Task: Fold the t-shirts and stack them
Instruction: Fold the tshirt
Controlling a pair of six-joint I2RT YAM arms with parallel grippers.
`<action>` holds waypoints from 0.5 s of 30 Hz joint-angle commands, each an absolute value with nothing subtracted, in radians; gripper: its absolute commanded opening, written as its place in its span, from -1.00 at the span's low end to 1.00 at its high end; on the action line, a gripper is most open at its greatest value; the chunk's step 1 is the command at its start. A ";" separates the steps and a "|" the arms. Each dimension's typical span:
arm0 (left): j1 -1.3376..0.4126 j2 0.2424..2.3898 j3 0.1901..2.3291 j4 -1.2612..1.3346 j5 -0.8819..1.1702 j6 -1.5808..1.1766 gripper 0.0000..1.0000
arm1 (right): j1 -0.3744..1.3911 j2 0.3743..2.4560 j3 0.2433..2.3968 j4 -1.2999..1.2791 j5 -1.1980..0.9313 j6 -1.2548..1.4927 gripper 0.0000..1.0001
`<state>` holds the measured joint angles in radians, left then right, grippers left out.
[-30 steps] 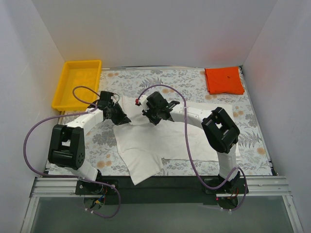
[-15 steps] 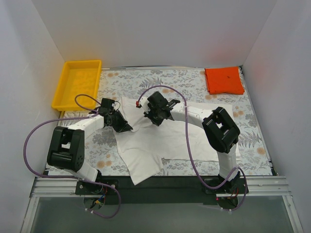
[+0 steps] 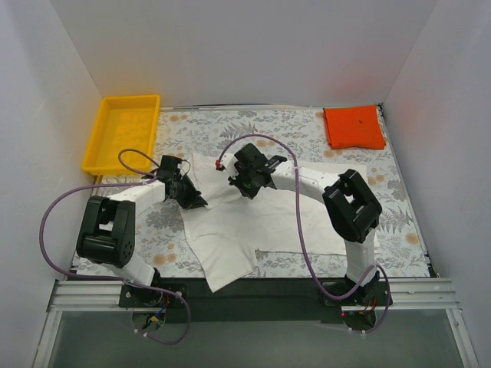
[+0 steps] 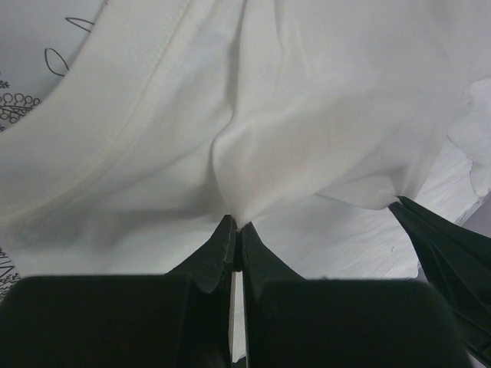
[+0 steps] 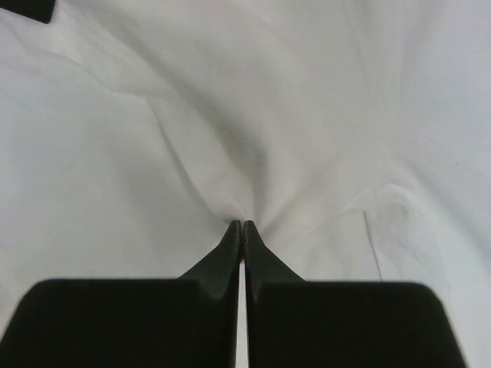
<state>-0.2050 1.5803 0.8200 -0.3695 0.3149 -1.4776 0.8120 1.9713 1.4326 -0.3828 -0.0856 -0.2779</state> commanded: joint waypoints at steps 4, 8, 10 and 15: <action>-0.206 1.566 0.873 -0.383 0.308 -1.465 -0.99 | 0.787 1.896 1.463 -0.396 -0.130 -0.290 -0.96; -0.201 1.566 0.914 -0.411 0.310 -1.450 -0.99 | 0.773 1.891 1.462 -0.396 -0.146 -0.290 -0.96; -0.201 1.568 0.926 -0.431 0.304 -1.433 -0.99 | 0.772 1.888 1.456 -0.397 -0.150 -0.291 -0.96; -0.201 1.585 0.899 -0.440 0.324 -1.422 -0.99 | 0.769 1.896 1.430 -0.397 -0.181 -0.288 -0.91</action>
<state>-0.2047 1.5814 0.9012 -0.4133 0.3145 -1.4433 0.7681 1.9343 1.4319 -0.3939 -0.1421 -0.2867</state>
